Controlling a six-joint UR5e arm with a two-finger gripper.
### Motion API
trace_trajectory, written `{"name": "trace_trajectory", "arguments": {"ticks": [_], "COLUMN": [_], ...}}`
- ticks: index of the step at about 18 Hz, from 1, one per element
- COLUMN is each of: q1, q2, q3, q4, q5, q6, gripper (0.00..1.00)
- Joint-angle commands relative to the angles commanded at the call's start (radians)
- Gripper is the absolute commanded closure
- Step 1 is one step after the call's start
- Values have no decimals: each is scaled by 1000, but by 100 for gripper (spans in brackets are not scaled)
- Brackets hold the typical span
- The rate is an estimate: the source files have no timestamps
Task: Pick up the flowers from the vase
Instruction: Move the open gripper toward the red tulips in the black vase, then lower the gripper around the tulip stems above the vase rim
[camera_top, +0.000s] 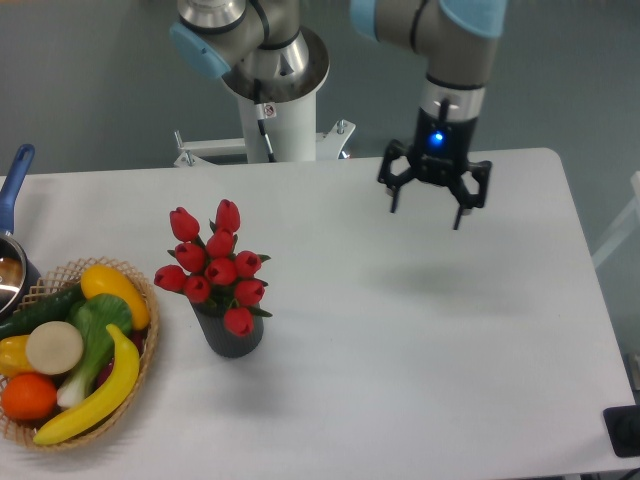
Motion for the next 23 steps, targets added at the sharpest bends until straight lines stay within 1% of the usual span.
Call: {"name": "trace_trajectory", "arguments": {"ticks": [1, 3, 4, 6, 8, 10, 13, 14, 17, 18, 23], "q1": [-2, -11, -20, -47, -57, -98, -172, -195, -238, -247, -255], "q2": [3, 20, 19, 6, -21, -56, -167, -191, -224, -225, -233], "q3": [-14, -32, -37, -38, -38, -37, -32, -26, -22, -20, -20], "q4": [0, 2, 2, 0, 2, 15, 78, 81, 81, 81, 80], "q5": [-54, -120, -157, -275, -355, -369, -370, -372, -378, -378, -419], "q6": [0, 0, 0, 6, 5, 17, 102, 121, 118, 118, 117], "gripper": [0, 0, 0, 0, 0, 0, 0, 0, 0, 0, 0]}}
